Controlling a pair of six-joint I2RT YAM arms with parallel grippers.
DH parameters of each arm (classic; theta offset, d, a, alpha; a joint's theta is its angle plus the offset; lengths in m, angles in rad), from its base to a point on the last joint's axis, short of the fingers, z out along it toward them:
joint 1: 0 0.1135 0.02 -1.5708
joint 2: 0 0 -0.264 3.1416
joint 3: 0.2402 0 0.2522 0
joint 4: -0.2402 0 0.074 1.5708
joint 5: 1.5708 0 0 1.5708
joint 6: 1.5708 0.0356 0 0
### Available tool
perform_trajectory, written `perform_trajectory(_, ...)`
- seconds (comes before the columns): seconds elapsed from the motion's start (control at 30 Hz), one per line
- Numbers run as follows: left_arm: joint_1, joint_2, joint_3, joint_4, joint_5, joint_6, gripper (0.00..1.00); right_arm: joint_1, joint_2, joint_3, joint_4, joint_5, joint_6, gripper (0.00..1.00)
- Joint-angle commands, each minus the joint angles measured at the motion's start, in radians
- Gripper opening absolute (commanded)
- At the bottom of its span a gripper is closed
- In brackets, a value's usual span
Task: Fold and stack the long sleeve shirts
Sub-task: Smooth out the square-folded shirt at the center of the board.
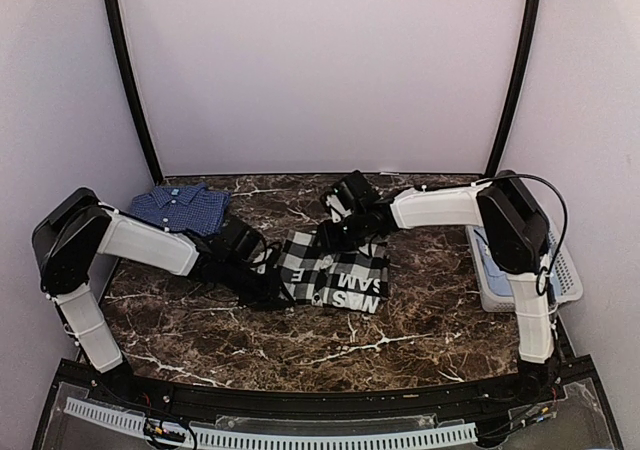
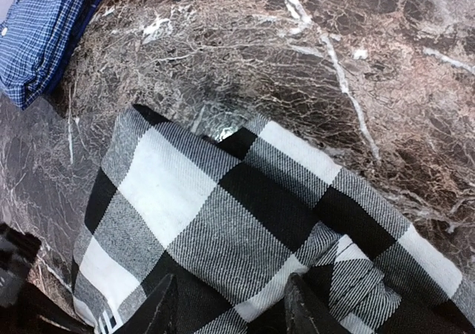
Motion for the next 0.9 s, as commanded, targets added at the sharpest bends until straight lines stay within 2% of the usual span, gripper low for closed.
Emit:
perform_trajectory(0.0,-0.06,-0.047,0.003,-0.013,-0.027,-0.054,0.24,0.017,-0.082,-0.012,-0.04,0.014,-0.032,0.47)
perform_trajectory(0.13,-0.076,-0.11,0.029,-0.065,-0.076,-0.069,0.23,0.042,-0.157,-0.065,-0.049,0.045,-0.034,0.47)
perform_trajectory(0.37,-0.075,-0.223,0.123,-0.181,-0.202,-0.053,0.23,0.115,-0.325,-0.258,-0.014,0.098,0.019,0.47)
perform_trajectory(0.53,-0.032,-0.163,0.214,-0.258,-0.246,0.009,0.27,0.135,-0.402,-0.394,0.026,0.107,0.069,0.47)
perform_trajectory(0.87,0.109,0.01,0.268,-0.205,-0.128,0.1,0.3,0.167,-0.507,-0.665,0.115,0.075,0.162,0.46)
